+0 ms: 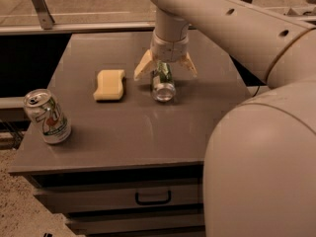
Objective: Place green can upright
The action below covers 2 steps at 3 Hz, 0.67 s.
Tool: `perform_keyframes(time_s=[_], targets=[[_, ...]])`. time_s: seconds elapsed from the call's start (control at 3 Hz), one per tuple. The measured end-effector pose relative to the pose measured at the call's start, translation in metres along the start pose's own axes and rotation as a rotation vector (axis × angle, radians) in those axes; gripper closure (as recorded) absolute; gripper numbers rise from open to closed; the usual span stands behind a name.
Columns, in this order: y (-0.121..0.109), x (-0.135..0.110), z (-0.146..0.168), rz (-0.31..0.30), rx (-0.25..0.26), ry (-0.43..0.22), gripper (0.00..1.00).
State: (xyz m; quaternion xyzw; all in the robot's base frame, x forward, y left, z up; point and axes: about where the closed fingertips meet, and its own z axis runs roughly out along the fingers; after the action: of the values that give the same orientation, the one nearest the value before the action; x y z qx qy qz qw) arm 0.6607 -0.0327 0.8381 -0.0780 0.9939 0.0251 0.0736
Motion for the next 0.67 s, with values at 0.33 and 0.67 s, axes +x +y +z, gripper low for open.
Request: perform_keyframes(time_s=[0.33, 0.67], targets=[[-0.0002, 0.0002, 0.0009, -0.001, 0.007, 0.000, 0.00], [-0.0002, 0.0005, 0.0025, -0.004, 0.016, 0.001, 0.19]])
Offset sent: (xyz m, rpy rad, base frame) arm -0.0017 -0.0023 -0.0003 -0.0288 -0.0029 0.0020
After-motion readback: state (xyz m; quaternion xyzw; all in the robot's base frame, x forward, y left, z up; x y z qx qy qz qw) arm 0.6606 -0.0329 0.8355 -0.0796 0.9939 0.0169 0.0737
